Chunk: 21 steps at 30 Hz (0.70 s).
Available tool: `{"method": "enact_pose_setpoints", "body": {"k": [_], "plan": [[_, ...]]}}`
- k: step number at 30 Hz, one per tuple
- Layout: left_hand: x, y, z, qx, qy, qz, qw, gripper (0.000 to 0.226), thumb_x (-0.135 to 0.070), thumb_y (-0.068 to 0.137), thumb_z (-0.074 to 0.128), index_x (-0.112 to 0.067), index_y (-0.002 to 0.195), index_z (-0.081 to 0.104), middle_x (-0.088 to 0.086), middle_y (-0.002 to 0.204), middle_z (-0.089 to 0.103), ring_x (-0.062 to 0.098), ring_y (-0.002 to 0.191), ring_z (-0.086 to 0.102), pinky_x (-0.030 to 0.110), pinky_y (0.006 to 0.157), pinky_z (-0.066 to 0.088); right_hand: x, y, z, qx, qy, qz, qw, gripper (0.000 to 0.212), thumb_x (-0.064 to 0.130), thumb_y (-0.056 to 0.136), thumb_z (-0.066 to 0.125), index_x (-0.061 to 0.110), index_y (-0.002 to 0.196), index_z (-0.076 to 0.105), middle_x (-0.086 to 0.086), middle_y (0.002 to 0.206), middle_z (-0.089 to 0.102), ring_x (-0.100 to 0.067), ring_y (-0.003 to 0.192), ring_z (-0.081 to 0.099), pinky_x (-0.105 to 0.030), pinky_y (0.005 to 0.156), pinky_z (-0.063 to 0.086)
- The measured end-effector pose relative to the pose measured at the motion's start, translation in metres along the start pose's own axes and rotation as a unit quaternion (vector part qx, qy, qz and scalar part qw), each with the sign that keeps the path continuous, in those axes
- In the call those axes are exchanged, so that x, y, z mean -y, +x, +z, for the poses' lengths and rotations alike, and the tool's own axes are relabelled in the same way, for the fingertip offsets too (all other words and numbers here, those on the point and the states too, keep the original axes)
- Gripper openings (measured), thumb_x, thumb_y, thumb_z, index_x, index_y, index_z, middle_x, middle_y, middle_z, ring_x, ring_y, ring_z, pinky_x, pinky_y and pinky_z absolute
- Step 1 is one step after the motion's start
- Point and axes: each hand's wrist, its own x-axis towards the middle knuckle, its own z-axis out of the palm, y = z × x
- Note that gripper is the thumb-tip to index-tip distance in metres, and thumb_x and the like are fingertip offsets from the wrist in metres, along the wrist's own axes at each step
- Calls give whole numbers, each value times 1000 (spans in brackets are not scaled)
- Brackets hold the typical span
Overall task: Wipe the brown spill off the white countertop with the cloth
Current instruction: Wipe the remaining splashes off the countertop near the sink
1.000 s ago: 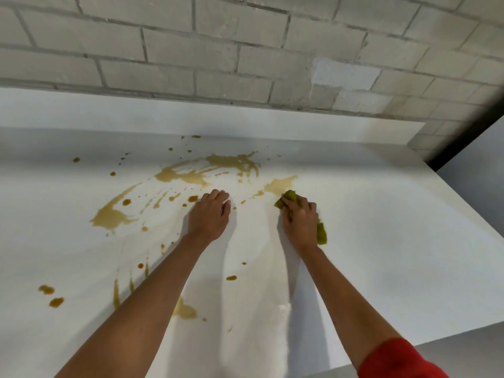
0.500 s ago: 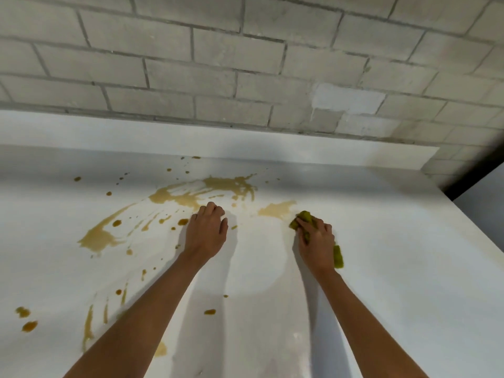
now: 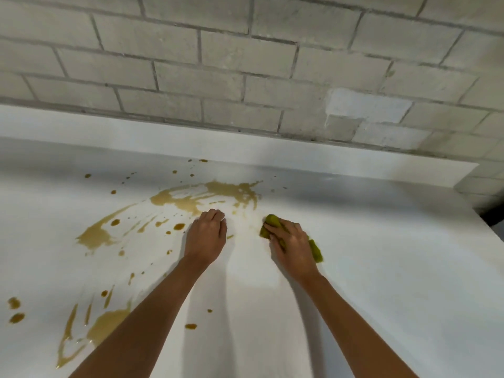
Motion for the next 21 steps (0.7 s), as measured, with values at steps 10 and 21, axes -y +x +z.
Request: {"method": "enact_pose_setpoints", "body": {"k": [10, 21], "plan": [[-1, 1, -2, -10, 1, -11, 1000, 30, -21, 98, 36, -9, 115, 58, 4, 110, 61, 22, 100, 56, 34, 75, 50, 14, 59, 29, 13, -50, 96, 994, 32, 15, 92, 47, 12, 121, 61, -13, 130, 54, -32, 114, 47, -39, 93, 38], [-2, 4, -2, -9, -18, -29, 999, 30, -26, 98, 39, -13, 116, 60, -1, 114, 59, 17, 107, 54, 33, 78, 50, -27, 27, -1, -20, -39, 50, 998, 27, 10, 82, 61, 14, 107, 69, -10, 117, 64, -33, 102, 57, -38, 85, 47]]}}
